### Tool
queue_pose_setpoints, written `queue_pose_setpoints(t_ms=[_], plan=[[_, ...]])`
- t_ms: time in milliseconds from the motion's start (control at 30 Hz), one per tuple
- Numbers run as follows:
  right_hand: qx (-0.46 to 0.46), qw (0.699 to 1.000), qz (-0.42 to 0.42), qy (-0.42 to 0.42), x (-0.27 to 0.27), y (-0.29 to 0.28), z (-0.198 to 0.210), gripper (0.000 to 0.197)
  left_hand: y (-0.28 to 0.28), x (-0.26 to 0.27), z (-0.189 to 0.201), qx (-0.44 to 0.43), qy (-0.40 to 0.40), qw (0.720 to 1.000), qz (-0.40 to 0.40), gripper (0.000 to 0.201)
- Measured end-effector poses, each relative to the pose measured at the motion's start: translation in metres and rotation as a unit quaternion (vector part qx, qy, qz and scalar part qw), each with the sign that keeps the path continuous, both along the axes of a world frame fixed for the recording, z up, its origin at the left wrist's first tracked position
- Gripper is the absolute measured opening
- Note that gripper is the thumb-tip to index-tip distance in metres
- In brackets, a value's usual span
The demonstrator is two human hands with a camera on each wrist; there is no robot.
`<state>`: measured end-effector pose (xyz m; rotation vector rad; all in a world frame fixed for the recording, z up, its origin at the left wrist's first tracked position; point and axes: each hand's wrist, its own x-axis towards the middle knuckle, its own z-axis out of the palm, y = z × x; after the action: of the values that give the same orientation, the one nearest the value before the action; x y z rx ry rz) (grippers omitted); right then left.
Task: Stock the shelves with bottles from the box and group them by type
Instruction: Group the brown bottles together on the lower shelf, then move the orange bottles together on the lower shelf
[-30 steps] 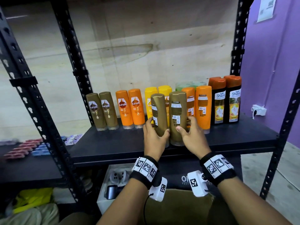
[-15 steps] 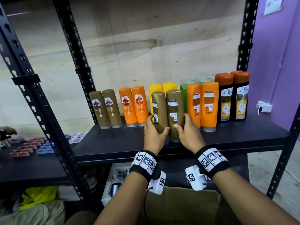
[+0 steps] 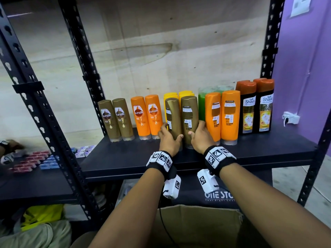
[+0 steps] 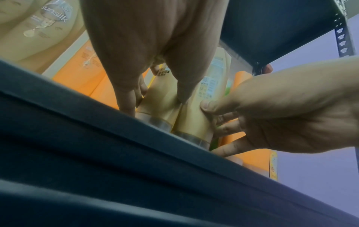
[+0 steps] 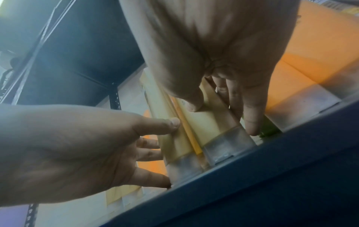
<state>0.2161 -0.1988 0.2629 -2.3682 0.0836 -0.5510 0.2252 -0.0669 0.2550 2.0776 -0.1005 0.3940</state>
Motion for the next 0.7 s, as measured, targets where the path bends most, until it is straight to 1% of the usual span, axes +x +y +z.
queue_pose_setpoints(t_ms=[167, 367, 500, 633, 700], plan=[[0.000, 1.000, -0.007, 0.019, 0.000, 0.003, 0.002, 0.053, -0.003, 0.001, 0.002, 0.004, 0.011, 1.000, 0.006, 0.082], [0.038, 0.999, 0.017, 0.001, -0.003, 0.003, -0.003, 0.055, -0.002, -0.004, -0.003, -0.008, 0.000, 1.000, 0.011, 0.080], [0.048, 0.998, 0.035, 0.038, -0.007, -0.007, -0.008, 0.054, 0.000, -0.011, -0.016, -0.002, 0.021, 0.999, 0.032, 0.065], [0.053, 0.995, 0.051, 0.066, -0.012, -0.018, -0.015, 0.061, -0.005, -0.022, -0.027, -0.013, 0.005, 0.998, 0.060, 0.049], [0.043, 0.995, 0.055, 0.065, -0.015, -0.025, -0.019, 0.058, -0.010, -0.028, -0.031, -0.004, -0.016, 0.998, 0.068, 0.040]])
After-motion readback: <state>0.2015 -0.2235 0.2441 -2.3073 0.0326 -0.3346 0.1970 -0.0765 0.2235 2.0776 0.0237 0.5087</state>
